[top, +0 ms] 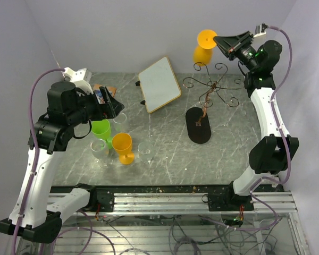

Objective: Take the wine glass off the wine glass rack

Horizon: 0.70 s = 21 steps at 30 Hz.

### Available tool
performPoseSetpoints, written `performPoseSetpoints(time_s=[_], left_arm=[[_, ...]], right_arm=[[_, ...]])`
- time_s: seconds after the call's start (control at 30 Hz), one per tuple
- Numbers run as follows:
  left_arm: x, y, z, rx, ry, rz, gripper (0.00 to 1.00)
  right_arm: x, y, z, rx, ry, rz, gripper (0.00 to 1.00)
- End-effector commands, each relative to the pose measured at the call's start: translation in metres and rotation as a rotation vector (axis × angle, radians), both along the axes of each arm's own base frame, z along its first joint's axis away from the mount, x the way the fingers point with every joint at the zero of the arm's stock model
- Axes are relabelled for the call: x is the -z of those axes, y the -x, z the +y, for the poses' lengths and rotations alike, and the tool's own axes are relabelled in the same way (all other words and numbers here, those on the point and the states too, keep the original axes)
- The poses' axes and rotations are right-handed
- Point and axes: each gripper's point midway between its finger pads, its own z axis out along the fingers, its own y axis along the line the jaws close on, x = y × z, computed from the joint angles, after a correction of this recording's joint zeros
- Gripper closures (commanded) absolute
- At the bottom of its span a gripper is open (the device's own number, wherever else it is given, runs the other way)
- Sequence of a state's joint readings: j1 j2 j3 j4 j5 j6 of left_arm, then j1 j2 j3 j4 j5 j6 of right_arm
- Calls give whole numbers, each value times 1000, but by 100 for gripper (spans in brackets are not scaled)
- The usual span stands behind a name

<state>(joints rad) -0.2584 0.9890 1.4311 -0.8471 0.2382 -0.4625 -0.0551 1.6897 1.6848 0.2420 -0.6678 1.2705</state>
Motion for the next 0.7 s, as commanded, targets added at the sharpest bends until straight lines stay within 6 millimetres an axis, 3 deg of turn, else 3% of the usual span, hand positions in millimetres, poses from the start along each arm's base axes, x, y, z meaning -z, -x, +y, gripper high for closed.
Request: performPoseSetpoints(time_s=[0.0,0.13,0.33,0.47,0.67], left_arm=[[-30,5,-15,70,102,-83,3],[-47,10,-25,119,170,-139,2],[-77,24,-47,233,347,-218,0],[-101,33,-56,303,474,-302,1],[-125,41,-61,352,643,-372,1]], right_arm=[[-76,53,32,-67,34,-270,100],[-96,90,63,-149,9,-329,100],[-113,165,94,-306,-166,-335,100],[-122,206,99,-396,-326,-269,100],[-127,250,93,-569,-574,-181,100]])
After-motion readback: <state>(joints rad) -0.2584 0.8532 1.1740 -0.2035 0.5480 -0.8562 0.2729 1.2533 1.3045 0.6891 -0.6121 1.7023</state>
